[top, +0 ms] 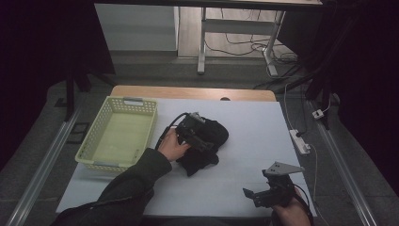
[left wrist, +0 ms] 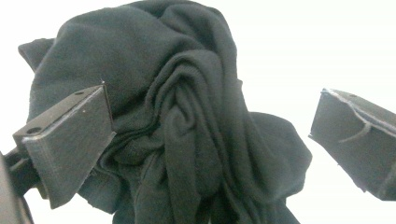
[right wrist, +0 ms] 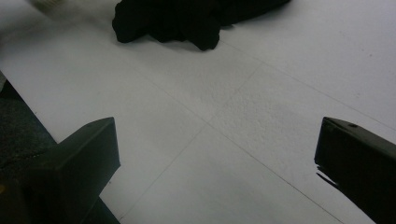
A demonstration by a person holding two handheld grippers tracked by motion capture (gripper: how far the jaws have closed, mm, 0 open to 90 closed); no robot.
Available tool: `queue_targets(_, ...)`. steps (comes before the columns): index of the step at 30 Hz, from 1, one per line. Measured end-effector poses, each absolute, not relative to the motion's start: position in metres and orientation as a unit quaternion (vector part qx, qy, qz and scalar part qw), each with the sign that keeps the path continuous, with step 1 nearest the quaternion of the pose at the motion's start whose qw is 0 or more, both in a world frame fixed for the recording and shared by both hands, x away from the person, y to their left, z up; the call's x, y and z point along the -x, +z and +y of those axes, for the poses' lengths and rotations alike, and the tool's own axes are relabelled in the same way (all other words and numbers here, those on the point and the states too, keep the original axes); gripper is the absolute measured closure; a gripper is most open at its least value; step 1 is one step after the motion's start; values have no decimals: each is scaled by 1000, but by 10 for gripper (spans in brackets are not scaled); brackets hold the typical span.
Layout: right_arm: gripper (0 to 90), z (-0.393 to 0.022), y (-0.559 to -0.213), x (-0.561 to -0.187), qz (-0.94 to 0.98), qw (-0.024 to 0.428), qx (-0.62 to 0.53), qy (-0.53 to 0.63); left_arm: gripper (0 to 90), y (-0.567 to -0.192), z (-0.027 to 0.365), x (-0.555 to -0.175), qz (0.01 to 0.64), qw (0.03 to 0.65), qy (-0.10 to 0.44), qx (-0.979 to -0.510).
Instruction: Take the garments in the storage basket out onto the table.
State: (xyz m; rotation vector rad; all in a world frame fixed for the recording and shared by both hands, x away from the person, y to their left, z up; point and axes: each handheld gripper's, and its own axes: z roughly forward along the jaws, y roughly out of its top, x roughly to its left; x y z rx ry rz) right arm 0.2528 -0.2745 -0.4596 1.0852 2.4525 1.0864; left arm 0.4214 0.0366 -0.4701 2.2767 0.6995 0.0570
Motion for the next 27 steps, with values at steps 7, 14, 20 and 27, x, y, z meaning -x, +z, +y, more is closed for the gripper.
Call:
queue_targets(7, 0, -274, -460, -253, 841, 124, -372, 372, 0, -463, 43, -413, 264, 382, 26, -885)
queue_targets(14, 0, -274, -460, -253, 841, 124, -373, 372, 0, -464, 50, -407, 268, 388, 22, -882)
queue_targets(20, 0, -274, -459, -253, 840, 125, -373, 373, 0, -466, 55, -402, 262, 389, 21, -883)
queue_targets(27, 0, -276, -459, -252, 839, 124, -373, 377, 0, -467, 59, -396, 260, 399, 11, -879)
